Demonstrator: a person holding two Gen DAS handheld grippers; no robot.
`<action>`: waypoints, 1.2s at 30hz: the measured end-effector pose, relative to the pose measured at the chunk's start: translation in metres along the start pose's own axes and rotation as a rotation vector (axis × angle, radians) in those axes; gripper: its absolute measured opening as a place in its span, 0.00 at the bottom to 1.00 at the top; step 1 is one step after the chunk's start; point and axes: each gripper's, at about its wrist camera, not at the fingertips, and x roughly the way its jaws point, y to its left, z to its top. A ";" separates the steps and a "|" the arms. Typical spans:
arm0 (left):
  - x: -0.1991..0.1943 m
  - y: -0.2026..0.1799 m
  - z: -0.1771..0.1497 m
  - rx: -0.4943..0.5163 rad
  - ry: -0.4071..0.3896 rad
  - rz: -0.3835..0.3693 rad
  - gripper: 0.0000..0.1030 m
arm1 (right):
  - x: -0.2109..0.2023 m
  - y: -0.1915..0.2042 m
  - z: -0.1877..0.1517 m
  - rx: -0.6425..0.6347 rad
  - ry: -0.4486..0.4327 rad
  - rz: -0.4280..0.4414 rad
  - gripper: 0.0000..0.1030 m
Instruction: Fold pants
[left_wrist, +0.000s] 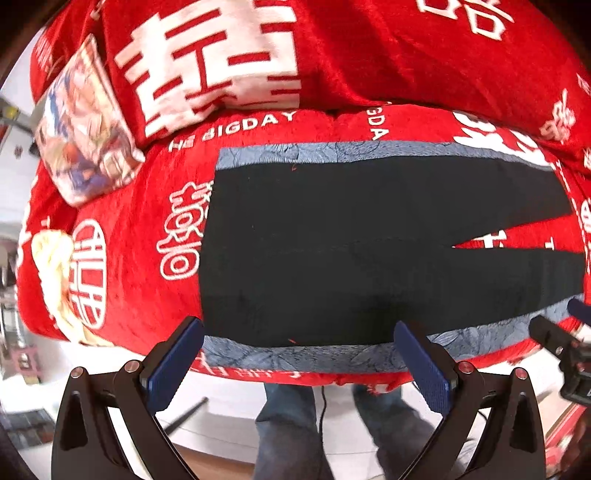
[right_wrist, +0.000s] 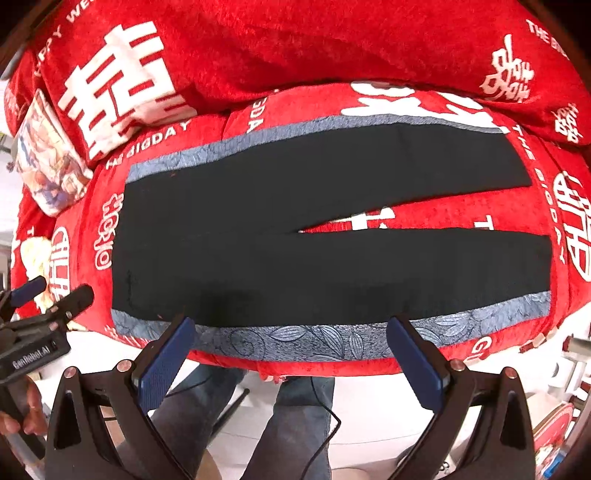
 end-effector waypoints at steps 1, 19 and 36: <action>0.003 0.000 -0.001 -0.013 0.006 0.007 1.00 | 0.002 -0.001 0.000 -0.005 0.003 -0.003 1.00; 0.074 0.016 -0.024 -0.045 0.012 -0.030 1.00 | 0.067 -0.007 0.002 0.004 0.022 -0.048 1.00; 0.128 0.075 -0.053 -0.168 -0.046 -0.278 1.00 | 0.118 -0.020 -0.035 0.160 0.001 0.448 1.00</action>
